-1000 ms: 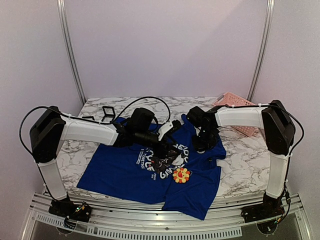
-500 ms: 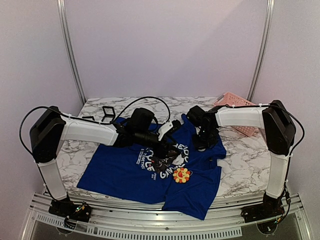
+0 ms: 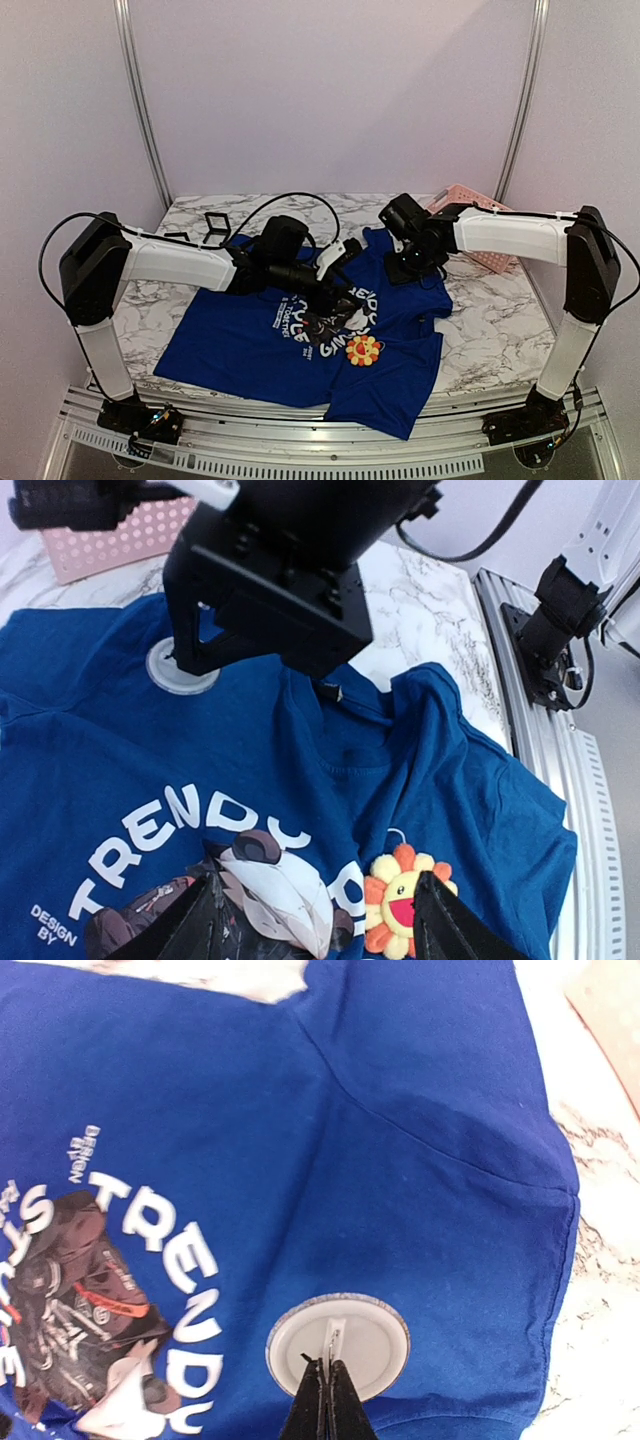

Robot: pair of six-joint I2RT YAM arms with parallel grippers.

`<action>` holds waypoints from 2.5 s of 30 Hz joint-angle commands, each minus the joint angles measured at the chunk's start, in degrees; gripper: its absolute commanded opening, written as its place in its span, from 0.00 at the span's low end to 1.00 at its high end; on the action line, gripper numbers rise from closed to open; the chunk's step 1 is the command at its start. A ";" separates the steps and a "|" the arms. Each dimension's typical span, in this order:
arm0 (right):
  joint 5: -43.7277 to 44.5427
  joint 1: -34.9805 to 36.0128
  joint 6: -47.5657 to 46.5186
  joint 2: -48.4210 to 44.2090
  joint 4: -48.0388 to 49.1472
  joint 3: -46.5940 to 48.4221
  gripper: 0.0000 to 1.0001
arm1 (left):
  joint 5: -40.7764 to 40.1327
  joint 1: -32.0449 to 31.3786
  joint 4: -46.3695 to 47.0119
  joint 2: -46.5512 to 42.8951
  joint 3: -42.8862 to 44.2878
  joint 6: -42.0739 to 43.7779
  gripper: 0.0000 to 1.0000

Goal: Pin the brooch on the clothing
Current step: Pick up the brooch from the flattened clothing, then pass from the right arm to the left

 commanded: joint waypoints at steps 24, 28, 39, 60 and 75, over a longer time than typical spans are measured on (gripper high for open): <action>-5.42 12.67 -15.18 -18.66 24.69 -12.04 0.00 | 10.81 4.58 9.02 -1.00 3.35 -23.84 0.37; -5.32 12.71 -14.95 -19.08 24.81 -12.41 0.00 | 11.33 4.75 9.09 -1.05 3.37 -23.28 0.25; -6.49 12.97 -15.55 -19.19 25.46 -12.91 0.00 | 12.50 5.15 10.18 -0.87 3.09 -22.39 0.00; -3.73 12.95 -11.32 -18.31 19.08 -12.24 0.09 | 13.81 5.64 12.62 -1.55 1.63 -20.68 0.00; -5.14 12.93 -10.63 -24.84 23.41 -15.85 0.07 | 13.81 5.72 12.85 -1.68 0.88 -20.77 0.00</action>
